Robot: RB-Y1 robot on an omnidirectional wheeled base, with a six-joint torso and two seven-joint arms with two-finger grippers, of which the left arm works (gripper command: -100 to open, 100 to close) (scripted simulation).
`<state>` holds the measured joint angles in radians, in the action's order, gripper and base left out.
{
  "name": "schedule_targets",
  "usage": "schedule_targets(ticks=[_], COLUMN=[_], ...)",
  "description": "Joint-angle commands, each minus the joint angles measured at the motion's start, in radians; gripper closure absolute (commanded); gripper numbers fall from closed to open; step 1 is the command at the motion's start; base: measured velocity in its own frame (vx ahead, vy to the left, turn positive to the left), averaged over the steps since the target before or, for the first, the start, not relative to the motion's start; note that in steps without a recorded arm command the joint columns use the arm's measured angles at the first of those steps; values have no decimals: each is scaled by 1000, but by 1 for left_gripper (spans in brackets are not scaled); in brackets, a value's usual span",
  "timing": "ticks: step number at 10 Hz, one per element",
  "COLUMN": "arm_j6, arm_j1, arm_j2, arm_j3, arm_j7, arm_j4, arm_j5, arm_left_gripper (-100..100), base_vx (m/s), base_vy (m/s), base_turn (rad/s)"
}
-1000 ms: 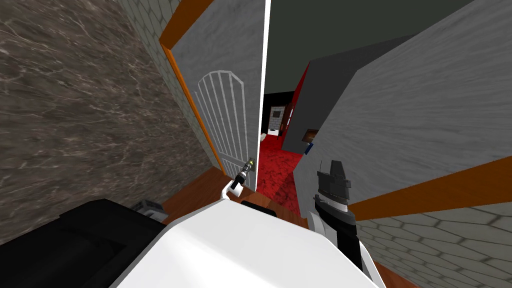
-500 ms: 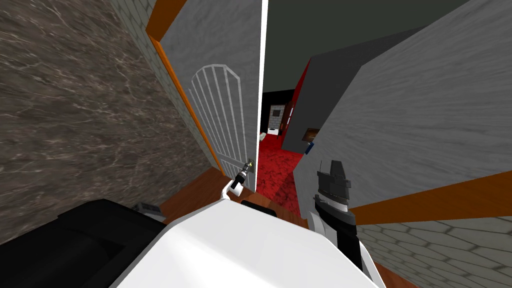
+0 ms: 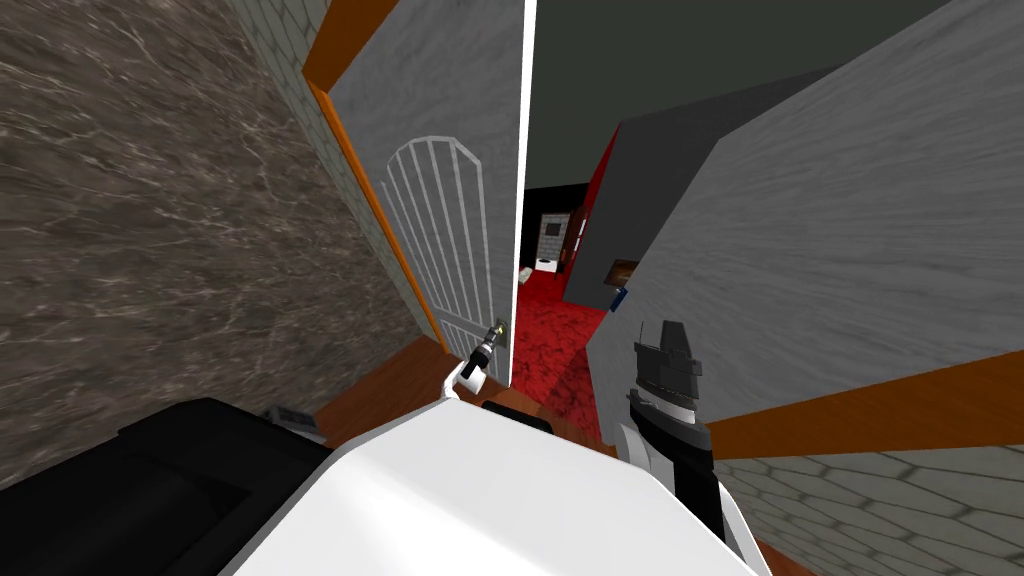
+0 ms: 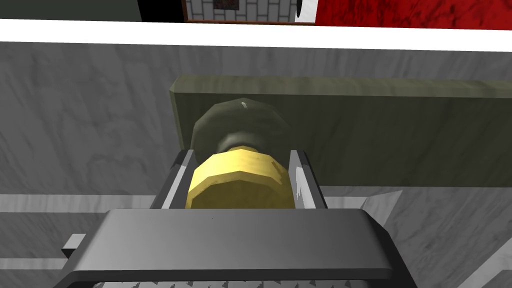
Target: Push the door open
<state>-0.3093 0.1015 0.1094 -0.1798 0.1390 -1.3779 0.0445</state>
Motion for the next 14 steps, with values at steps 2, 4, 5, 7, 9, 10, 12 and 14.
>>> schedule_targets(ticks=[2,4,5,7,9,10,12,14], arm_j6=[-1,1,2,4,7,9,10,12], arm_j1=[-15,-19,-22,-27,-32,-35,-39,-42], arm_j2=[1,0,-1,-3,-6,-8,-10,-12], arm_j3=[32,50,64,85,108,124,141,157], arm_j7=[-7,-11,-15,-20,-26,-30,-34,-38], arm_j4=[-1,4,7,13,18,22,26,30], arm_j5=[-4,-6,-7,-10,-12,-14,-16,-18], arm_left_gripper=[100,100,100,100,100,100,100,100], base_vx=[178,186,197,174,140,127,126,92], base_vy=[-91,-78,-83,-121,-77,-105,-85,-69], base_turn=[46,32,68,76,47,56,69,38])
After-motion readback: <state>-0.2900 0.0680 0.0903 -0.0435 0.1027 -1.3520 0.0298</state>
